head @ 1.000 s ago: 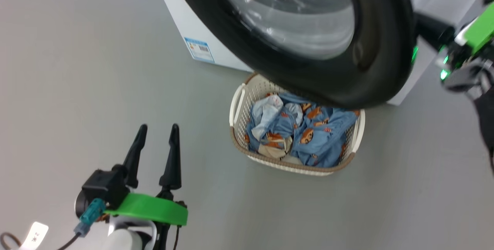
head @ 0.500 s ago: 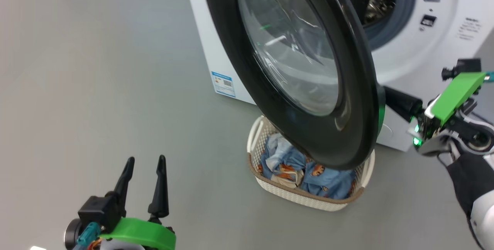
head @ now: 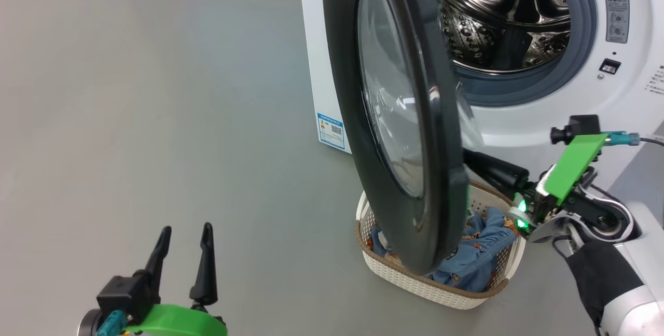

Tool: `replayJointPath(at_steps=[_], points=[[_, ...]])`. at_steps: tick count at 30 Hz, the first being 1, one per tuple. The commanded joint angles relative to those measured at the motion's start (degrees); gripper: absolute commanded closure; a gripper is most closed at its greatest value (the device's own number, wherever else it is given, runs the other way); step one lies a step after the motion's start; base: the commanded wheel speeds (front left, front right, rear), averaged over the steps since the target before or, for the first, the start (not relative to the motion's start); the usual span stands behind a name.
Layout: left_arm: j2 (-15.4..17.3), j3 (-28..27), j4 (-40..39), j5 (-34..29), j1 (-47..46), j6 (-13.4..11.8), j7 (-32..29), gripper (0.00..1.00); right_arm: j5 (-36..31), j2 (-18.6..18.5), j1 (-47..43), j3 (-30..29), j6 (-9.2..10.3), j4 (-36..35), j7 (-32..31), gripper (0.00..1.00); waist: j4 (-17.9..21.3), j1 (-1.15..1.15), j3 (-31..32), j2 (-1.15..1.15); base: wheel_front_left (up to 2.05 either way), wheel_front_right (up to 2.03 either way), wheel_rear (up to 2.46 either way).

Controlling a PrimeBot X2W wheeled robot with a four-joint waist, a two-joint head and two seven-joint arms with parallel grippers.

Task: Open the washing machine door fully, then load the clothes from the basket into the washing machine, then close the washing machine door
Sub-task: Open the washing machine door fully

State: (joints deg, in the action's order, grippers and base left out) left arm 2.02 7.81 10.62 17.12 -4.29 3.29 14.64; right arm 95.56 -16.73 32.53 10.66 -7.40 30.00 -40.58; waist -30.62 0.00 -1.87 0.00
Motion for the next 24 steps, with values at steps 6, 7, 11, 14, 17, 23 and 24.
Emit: replayJointPath(at_steps=[6, 7, 11, 14, 17, 23, 24], points=[[0.9, -2.8, -1.9, -1.0, -0.7, 0.0, 0.4, 0.0, 0.3, 2.7, -0.6, 2.7, -0.09, -2.3, -1.6, 1.0, -0.2, 0.0, -0.1, 0.0, 0.0, 0.0, 0.0], [0.9, -2.8, -2.0, -1.0, -0.7, 0.1, 0.4, 0.0, 0.1, 3.0, -0.6, 3.1, -0.09, -2.3, -1.8, 1.0, -0.2, 0.0, -0.1, 0.0, 0.0, 0.0, 0.0], [0.9, -2.9, -2.1, -0.9, -0.5, 0.0, 0.4, 0.0, -0.5, 3.9, -0.6, 4.0, -0.09, -2.2, -2.3, 1.0, -0.2, 0.0, -0.1, 0.0, 0.0, 0.0, 0.0], [0.9, -3.1, -2.0, -1.0, -0.4, -0.1, 0.4, 0.0, -0.6, 4.3, -0.7, 4.2, -0.09, -2.0, -2.6, 1.0, -0.1, 0.0, 0.1, 0.0, 0.0, 0.0, 0.0], [0.9, -3.0, -1.9, -1.0, -0.4, -0.1, 0.4, 0.0, -0.6, 4.6, -0.9, 4.2, -0.09, -2.0, -2.8, 1.0, 0.0, 0.0, 0.5, 0.0, 0.0, 0.0, 0.0], [0.9, -2.5, -1.0, -1.3, -0.5, 0.4, 0.4, 0.0, 0.0, 4.7, -2.0, 3.2, -0.09, -2.7, -2.7, 1.0, 0.5, 0.0, 1.5, 0.0, 0.0, 0.0, 0.0], [0.9, -2.3, -0.7, -1.4, -0.6, 0.5, 0.4, 0.0, 0.0, 4.7, -2.2, 3.1, -0.09, -2.8, -2.6, 1.0, 0.5, 0.0, 1.7, 0.0, 0.0, 0.0, 0.0]])
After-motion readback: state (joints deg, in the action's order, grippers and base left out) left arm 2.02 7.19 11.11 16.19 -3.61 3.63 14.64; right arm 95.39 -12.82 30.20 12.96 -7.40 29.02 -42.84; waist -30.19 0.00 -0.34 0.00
